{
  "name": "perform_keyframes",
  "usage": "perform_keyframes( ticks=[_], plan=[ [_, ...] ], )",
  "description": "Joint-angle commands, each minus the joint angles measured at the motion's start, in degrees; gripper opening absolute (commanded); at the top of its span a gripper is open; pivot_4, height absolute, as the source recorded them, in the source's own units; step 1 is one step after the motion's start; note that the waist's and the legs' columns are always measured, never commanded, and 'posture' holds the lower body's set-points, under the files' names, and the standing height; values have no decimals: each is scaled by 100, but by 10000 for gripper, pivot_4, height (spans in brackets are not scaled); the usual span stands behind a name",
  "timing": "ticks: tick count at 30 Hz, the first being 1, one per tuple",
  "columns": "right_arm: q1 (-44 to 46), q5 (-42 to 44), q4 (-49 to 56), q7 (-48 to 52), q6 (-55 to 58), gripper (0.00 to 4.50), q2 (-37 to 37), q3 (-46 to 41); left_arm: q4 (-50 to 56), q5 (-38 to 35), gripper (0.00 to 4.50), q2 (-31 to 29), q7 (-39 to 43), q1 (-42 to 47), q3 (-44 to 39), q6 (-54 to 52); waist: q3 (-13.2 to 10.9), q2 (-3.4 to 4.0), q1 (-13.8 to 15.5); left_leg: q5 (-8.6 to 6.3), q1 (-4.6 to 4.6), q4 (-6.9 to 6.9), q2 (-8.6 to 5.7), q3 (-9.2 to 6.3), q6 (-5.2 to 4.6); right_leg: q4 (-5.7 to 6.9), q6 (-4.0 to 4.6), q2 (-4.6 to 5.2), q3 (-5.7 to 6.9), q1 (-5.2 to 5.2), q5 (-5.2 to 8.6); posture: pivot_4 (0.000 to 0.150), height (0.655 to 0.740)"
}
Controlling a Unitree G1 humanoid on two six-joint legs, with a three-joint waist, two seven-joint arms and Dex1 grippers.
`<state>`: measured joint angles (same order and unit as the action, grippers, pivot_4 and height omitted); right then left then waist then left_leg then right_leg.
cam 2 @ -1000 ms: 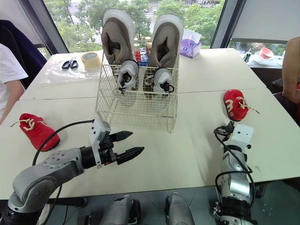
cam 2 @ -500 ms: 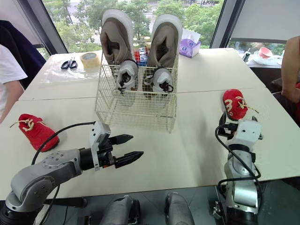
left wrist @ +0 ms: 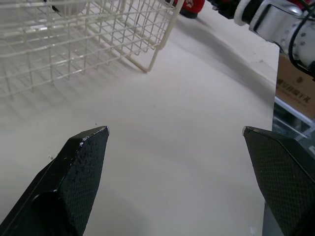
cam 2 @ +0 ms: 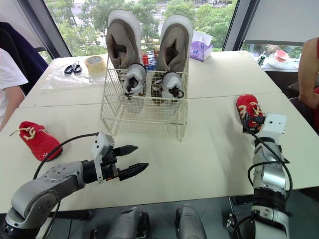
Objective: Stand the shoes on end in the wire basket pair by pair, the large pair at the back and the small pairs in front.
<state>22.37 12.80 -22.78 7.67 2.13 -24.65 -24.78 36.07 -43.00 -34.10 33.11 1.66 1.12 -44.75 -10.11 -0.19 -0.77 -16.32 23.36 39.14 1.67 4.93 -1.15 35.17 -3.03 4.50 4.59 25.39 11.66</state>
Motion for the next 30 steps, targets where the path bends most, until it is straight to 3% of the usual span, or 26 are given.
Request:
perform_keyframes(
  ticks=[1,9,15,17,21,25,30],
  plan=[
    [597,145,-958,398,-149,44428,-315,-54,134,-6,45000,22,-116,179,3,-74,0,0,1,0,0,0,0,0,0,0,0,0,0,-1,0,1500,7400],
    [1471,-241,-2906,463,-326,44428,-729,272,194,119,45000,67,-274,113,30,-50,0,-1,0,1,-1,1,-4,1,-1,-1,-9,2,-3,-4,-3,1500,7400],
    [1583,-294,-3271,522,-521,19187,-730,402,308,132,45000,15,-241,-98,-66,6,2,-4,-4,2,-5,3,-4,1,1,-1,-21,3,-3,-12,-10,1500,7400],
    [1561,-267,-3237,517,-565,13790,-716,400,351,51,45000,15,-249,-126,-135,-30,2,-6,-3,2,-10,5,-4,1,1,-1,-16,4,-3,-18,-8,1500,7400],
    [1322,-93,-2325,235,-900,12017,-685,162,313,-1007,45000,14,-297,-63,-804,-435,1,-4,12,2,-11,5,-3,-1,1,0,-8,4,-3,-18,-3,1500,7400],
    [1169,223,29,-140,-794,12017,-700,-130,93,-2615,45000,-396,-407,22,-1718,-933,-33,52,2,6,3,4,-3,1,8,9,-29,9,-5,2,-14,1500,7400],
    [1682,1159,2469,449,278,12017,-1190,41,-592,-3758,45000,-934,-601,405,-2445,-1080,-39,63,-4,12,-4,0,3,3,19,28,-39,-1,-6,10,-8,1500,7400]
  ],
)
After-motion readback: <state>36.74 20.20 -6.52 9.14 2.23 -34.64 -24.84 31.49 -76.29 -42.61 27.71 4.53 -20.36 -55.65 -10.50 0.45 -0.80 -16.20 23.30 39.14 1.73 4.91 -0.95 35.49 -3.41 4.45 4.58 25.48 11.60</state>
